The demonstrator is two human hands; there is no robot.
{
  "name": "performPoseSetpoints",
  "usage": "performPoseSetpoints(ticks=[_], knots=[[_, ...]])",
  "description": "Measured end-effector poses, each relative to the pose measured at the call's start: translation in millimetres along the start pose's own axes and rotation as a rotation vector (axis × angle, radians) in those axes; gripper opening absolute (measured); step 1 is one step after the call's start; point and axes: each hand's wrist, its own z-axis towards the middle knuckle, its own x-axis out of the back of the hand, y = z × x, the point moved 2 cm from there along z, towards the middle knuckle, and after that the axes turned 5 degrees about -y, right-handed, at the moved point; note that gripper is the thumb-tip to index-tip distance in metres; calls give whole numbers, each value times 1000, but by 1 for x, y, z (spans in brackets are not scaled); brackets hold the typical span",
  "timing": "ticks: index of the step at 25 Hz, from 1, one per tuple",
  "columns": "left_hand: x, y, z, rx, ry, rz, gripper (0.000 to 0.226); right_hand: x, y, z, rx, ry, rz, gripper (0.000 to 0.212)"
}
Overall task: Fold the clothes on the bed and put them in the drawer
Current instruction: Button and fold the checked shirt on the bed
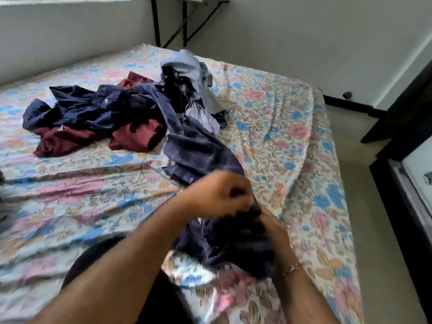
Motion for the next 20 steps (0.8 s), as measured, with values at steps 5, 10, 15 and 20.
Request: performPoseSetpoints(ticks=[5, 10, 15, 20], knots=[[-35, 38, -2, -57, -178, 176, 63, 25, -14, -74, 131, 82, 197, 34], [-48, 82, -2, -27, 123, -22, 11, 46, -45, -135, 308, -36, 36, 76], [-67, 102, -43, 159, 345, -222, 9, 30, -42, -162, 501, 390, -627, 43], [-106, 105, -75, 137, 363, 113, 13, 41, 1, -174, 481, 522, -748, 25]])
